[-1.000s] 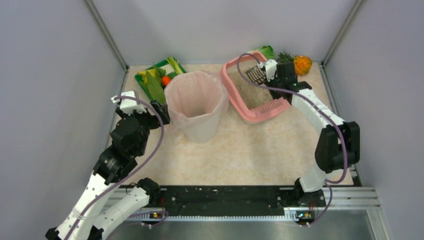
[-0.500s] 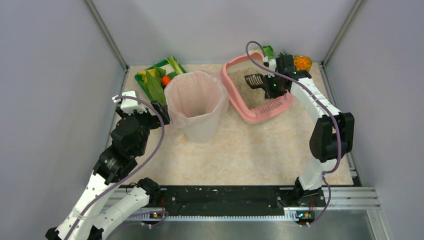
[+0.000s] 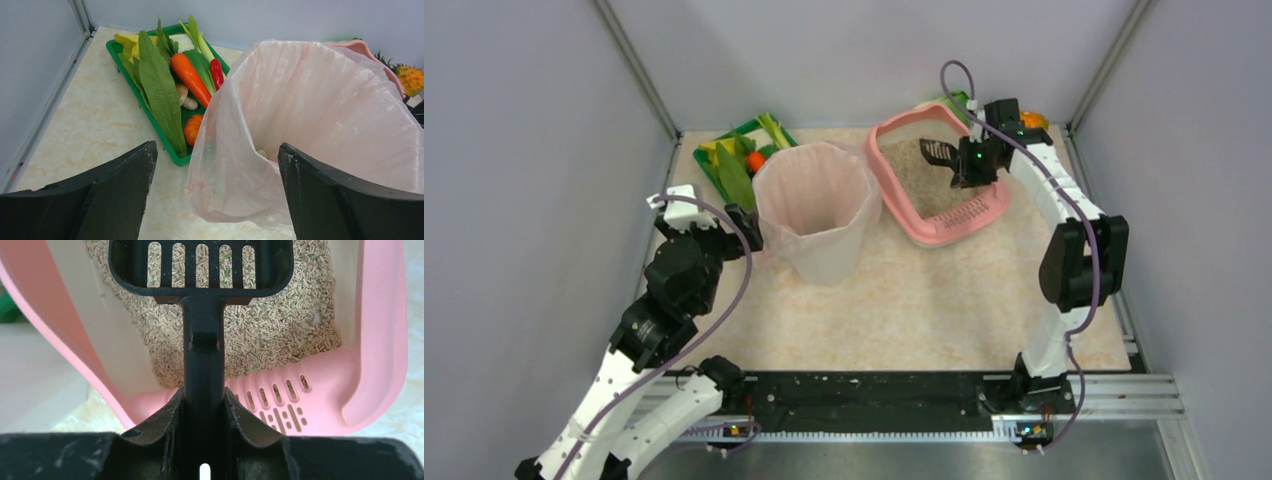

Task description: Clean the litter box

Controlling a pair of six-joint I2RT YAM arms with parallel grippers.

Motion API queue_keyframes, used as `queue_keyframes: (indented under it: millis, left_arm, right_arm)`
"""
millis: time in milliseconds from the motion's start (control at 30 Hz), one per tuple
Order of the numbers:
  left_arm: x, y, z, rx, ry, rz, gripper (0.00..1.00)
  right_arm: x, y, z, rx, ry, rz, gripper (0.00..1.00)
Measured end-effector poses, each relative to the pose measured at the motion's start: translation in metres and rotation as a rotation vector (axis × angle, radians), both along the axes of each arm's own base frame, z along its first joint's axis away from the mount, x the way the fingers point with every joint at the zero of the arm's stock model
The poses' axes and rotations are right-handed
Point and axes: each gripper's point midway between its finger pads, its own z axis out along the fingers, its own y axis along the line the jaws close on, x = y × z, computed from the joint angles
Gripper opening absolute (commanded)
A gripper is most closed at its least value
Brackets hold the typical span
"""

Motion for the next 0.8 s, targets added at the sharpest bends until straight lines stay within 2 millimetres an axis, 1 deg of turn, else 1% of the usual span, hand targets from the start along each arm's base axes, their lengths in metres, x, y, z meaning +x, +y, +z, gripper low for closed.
queue_keyframes:
  millis: [67, 233, 300, 467, 567, 800]
  left_arm:
    - [-0.001, 0.000, 0.000, -0.002, -0.003, 0.000, 0.95]
    - [-0.004, 0.003, 0.003, -0.009, -0.015, 0.002, 0.95]
    - [-0.005, 0.004, 0.004, -0.011, -0.018, 0.005, 0.95]
    - [-0.005, 0.005, 0.004, -0.010, -0.019, 0.008, 0.95]
    - [-0.005, 0.005, 0.004, -0.007, -0.020, 0.010, 0.95]
    - [-0.004, 0.009, 0.004, 0.000, -0.021, 0.031, 0.95]
  right_arm:
    - [0.007, 0.002, -0.003, 0.015, 0.015, -0.024, 0.00]
    - [0.006, 0.006, -0.025, 0.039, 0.118, -0.069, 0.00]
    - [0.007, 0.010, -0.031, 0.055, 0.157, -0.079, 0.00]
    - [0.020, 0.016, -0.043, 0.076, 0.199, -0.100, 0.00]
    - [0.028, 0.015, -0.051, 0.064, 0.216, -0.126, 0.00]
    - [0.058, 0.010, -0.065, 0.021, 0.196, -0.156, 0.00]
